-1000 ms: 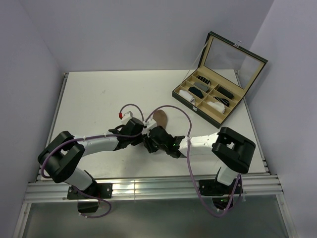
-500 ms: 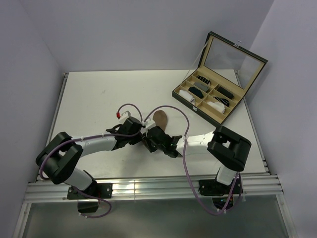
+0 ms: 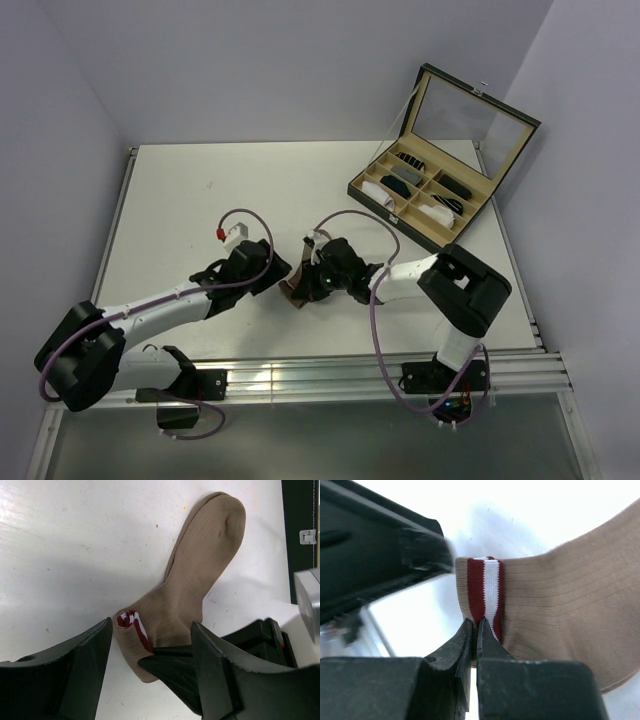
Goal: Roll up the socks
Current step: Roll the sock at the center of the board.
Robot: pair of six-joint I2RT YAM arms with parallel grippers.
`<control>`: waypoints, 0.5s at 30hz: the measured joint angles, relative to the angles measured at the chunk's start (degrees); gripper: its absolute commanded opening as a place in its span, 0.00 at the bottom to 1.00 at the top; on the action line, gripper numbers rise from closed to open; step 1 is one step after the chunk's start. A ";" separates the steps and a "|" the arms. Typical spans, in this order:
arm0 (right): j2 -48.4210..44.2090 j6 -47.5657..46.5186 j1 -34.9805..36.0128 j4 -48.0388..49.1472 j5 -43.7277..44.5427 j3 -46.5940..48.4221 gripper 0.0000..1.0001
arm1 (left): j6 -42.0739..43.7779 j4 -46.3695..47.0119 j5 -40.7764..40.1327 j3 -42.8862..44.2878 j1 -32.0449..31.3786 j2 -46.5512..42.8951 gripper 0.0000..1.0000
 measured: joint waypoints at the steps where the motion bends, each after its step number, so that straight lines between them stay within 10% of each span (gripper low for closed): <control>1: 0.39 1.49 -0.96 1.49 -2.25 -0.72 0.00 | -0.17 0.24 -0.02 -0.42 0.00 -0.44 0.67; 15: 11.10 20.24 -10.95 25.33 -21.27 -6.88 0.00 | -2.36 4.61 2.40 -4.17 -0.35 2.84 0.60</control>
